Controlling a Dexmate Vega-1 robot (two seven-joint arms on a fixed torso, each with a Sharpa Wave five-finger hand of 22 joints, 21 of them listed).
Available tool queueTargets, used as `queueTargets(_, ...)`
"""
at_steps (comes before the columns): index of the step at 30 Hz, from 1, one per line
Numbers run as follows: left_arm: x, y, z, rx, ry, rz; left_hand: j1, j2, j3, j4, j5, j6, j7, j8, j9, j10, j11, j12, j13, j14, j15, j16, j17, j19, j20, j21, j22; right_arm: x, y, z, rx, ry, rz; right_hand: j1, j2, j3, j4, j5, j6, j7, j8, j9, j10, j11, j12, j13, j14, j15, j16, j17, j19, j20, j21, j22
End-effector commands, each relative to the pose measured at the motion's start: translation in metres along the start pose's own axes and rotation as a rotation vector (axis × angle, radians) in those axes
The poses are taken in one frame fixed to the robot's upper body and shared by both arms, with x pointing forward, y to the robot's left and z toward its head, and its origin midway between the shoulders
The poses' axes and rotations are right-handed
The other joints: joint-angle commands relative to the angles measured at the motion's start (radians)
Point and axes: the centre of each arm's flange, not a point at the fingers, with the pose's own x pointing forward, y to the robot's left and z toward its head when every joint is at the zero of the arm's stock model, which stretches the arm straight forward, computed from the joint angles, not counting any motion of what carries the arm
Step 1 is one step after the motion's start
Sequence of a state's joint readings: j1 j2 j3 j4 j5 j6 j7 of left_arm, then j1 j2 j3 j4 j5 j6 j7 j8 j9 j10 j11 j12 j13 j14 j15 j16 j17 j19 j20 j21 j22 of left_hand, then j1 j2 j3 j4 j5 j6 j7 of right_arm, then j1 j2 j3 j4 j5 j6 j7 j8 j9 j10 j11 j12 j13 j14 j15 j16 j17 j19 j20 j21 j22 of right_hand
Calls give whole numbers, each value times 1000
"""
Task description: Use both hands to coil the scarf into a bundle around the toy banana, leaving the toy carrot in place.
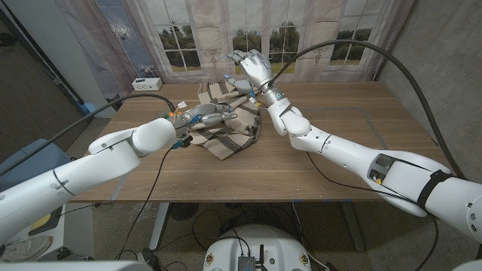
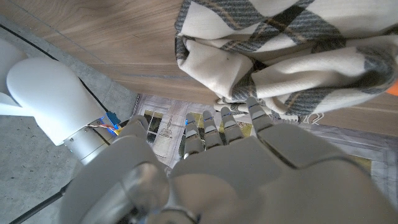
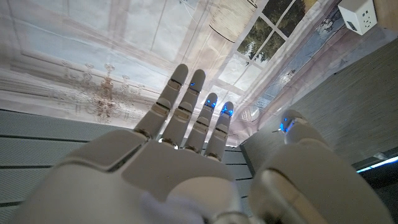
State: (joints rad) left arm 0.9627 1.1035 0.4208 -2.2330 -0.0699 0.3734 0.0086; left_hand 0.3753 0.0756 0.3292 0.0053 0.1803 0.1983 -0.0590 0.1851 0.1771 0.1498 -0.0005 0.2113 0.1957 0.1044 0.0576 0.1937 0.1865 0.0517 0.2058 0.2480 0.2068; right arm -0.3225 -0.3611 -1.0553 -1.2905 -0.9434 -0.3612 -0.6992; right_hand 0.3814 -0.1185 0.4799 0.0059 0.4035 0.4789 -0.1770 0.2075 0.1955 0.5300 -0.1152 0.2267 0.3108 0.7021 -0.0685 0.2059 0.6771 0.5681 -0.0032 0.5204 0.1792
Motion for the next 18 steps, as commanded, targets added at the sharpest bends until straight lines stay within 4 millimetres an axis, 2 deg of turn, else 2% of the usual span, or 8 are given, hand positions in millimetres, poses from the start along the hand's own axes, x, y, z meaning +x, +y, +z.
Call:
queueTargets(1, -7, 1, -14, -79, -16, 103, 20, 61, 35, -9, 2, 14, 18, 7, 4, 18, -1, 8, 1, 26, 1, 9, -1, 30, 6, 13, 3, -14, 0, -27, 238, 234, 36, 55, 43, 54, -33, 8, 47, 13, 13, -3, 38, 16, 14, -5, -4, -156, 4, -9, 5, 14, -9, 4)
queueTargets(2, -7, 2, -17, -94, -20, 110, 24, 72, 43, -10, 2, 17, 18, 7, 4, 25, -4, 10, 1, 39, -4, 12, 0, 37, 6, 16, 3, -16, -1, -29, 260, 250, 37, 81, 56, 77, -52, 5, 67, 17, 15, -4, 51, 15, 18, -7, 2, -154, 5, -15, 12, 13, -9, 4)
queueTargets(6, -8, 3, -26, -119, -31, 159, 30, 90, 58, -11, 3, 32, 27, 11, 4, 31, 4, 12, 1, 51, -5, 14, 0, 50, 6, 22, 3, -23, -2, -35, 350, 312, 40, 119, 81, 119, -82, -3, 116, 23, 23, -5, 71, 23, 22, -11, 13, -155, 7, -28, 16, 13, -13, 4)
queueTargets(8, -8, 4, -29, -132, -42, 179, 33, 96, 65, -10, 4, 35, 26, 12, 4, 35, 3, 13, 1, 60, -7, 16, 0, 56, 6, 24, 4, -25, -3, -37, 389, 336, 42, 126, 88, 130, -88, -8, 130, 29, 24, -5, 78, 19, 24, -12, 20, -152, 9, -32, 16, 14, -15, 4)
queueTargets(12, -8, 4, -36, -152, -63, 216, 41, 98, 79, -15, 5, 53, 18, 15, 4, 45, -4, 15, 1, 82, -19, 20, -1, 71, 6, 30, 4, -30, -6, -40, 453, 379, 47, 136, 106, 154, -98, -19, 160, 37, 27, -5, 96, 29, 29, -13, 28, -149, 9, -40, 16, 14, -17, 5)
queueTargets(18, -6, 5, -47, -188, -90, 262, 52, 98, 98, -23, 8, 80, 19, 20, 4, 68, -11, 21, 0, 107, -28, 22, -2, 94, 3, 39, 5, -38, -8, -46, 588, 444, 57, 140, 130, 175, -102, -35, 183, 51, 27, -6, 108, 44, 32, -13, 40, -145, 13, -46, 14, 18, -19, 6)
